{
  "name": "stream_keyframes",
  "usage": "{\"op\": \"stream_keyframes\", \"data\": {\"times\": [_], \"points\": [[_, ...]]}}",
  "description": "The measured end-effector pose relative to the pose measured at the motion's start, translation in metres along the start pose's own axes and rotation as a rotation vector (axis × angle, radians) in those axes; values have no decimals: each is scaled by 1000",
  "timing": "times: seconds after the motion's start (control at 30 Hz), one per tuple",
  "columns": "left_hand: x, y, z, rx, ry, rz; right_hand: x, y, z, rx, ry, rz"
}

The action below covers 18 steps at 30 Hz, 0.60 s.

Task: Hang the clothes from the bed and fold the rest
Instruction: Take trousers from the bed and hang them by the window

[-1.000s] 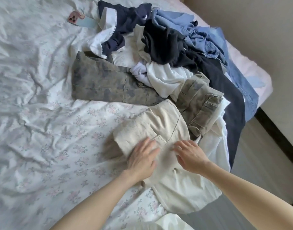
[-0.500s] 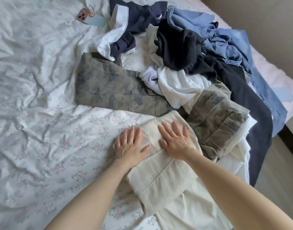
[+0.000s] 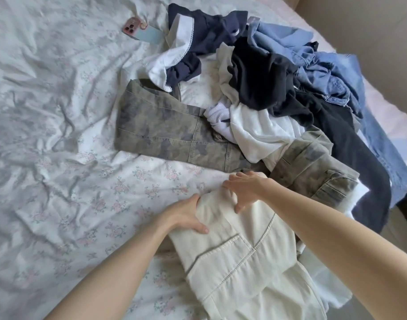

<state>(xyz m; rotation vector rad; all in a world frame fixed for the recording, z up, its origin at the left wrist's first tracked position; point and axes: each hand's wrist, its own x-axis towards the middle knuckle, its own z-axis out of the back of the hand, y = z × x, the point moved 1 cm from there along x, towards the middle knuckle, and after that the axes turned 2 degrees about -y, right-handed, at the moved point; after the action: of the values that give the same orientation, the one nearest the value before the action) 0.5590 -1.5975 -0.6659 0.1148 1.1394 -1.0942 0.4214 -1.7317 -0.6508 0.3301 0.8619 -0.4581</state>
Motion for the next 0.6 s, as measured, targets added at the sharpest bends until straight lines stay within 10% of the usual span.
{"op": "stream_keyframes", "data": {"times": [0.17,0.37,0.6], "points": [[-21,-9,-10,65,-135,-28,-20,5,6,-3,-28,-34],[-49,-19,44,73,-356,-19,-50,8,49,-17,-530,-109],[-105,-28,103,498,-1051,-43,-66,29,103,14,-1049,-143]]}}
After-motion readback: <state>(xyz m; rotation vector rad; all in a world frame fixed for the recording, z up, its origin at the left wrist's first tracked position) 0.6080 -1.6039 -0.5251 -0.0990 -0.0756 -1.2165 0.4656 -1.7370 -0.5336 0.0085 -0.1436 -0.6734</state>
